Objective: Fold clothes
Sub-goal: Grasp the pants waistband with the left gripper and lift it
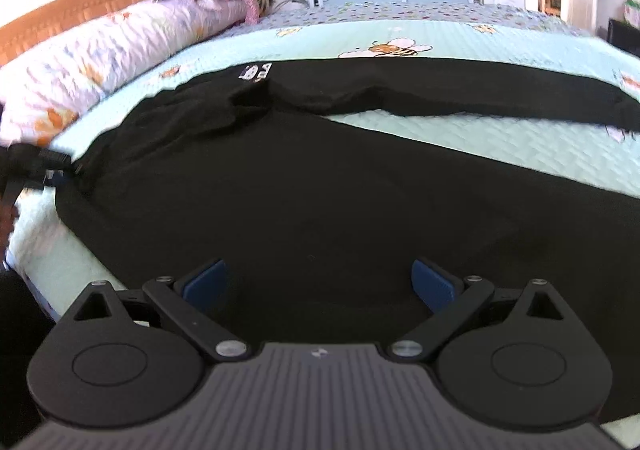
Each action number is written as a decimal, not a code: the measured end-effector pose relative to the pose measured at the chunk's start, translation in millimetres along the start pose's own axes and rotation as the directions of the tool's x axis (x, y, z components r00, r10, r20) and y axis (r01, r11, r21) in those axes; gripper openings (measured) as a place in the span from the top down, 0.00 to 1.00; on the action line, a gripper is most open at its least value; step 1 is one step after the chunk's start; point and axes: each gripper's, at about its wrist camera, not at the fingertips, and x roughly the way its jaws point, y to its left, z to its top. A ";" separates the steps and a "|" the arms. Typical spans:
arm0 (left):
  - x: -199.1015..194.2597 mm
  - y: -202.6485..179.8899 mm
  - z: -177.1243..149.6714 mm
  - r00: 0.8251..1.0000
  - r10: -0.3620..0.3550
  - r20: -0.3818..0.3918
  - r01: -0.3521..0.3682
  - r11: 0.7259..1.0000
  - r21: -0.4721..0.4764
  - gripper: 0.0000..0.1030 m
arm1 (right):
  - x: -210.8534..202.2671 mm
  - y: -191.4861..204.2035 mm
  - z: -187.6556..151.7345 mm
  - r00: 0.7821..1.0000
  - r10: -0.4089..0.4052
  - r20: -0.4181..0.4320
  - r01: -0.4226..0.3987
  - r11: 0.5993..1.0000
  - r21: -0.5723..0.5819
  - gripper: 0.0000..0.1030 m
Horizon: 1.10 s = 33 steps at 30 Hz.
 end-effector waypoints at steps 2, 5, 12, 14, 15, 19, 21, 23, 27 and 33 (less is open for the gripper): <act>-15.1 -1.5 -0.6 1.000 0.015 0.017 -0.015 1.000 0.023 0.63 | 0.8 -3.0 -0.2 1.000 0.009 0.009 -0.009 1.000 0.026 0.04; -24.7 -21.3 14.4 0.996 0.042 0.080 -0.048 0.996 0.070 0.40 | 3.0 -3.3 -0.7 1.000 0.013 0.018 -0.013 0.999 0.031 0.04; 49.8 -54.2 35.3 0.989 0.148 -0.030 -0.134 0.954 0.268 0.30 | 2.9 -4.3 -1.2 1.000 0.019 0.016 -0.020 1.000 0.020 0.04; 43.4 -44.6 29.4 0.992 0.129 -0.003 -0.125 0.964 0.233 0.30 | 2.7 -5.6 -1.6 1.000 0.023 0.017 -0.023 1.000 0.017 0.04; 37.2 -42.8 29.2 0.992 0.127 -0.003 -0.123 0.969 0.214 0.30 | 2.6 -6.3 -1.7 1.000 0.024 0.017 -0.025 1.000 0.016 0.04; 11.0 -41.9 32.4 0.997 0.077 0.032 -0.081 0.982 0.170 0.30 | 4.4 -4.5 -5.0 0.999 0.019 0.030 -0.019 1.000 0.011 0.02; 10.9 -47.4 45.3 0.997 0.047 0.058 -0.057 0.983 0.174 0.30 | 5.3 -1.8 -7.0 0.999 0.012 0.038 -0.012 1.000 0.000 0.00; 19.0 -62.6 64.1 0.997 0.026 0.070 -0.040 0.980 0.195 0.30 | 6.0 1.2 -8.7 0.999 0.002 0.046 -0.001 1.000 -0.013 0.00; 49.1 -102.9 93.9 0.997 -0.021 0.075 -0.002 0.956 0.293 0.30 | 6.0 3.2 -11.8 0.998 -0.005 0.060 0.007 0.999 -0.033 0.00; 131.4 -134.4 104.6 0.997 0.081 -0.003 -0.071 0.891 0.448 0.30 | 4.9 1.9 -13.1 0.997 0.006 0.071 -0.002 0.998 -0.056 0.00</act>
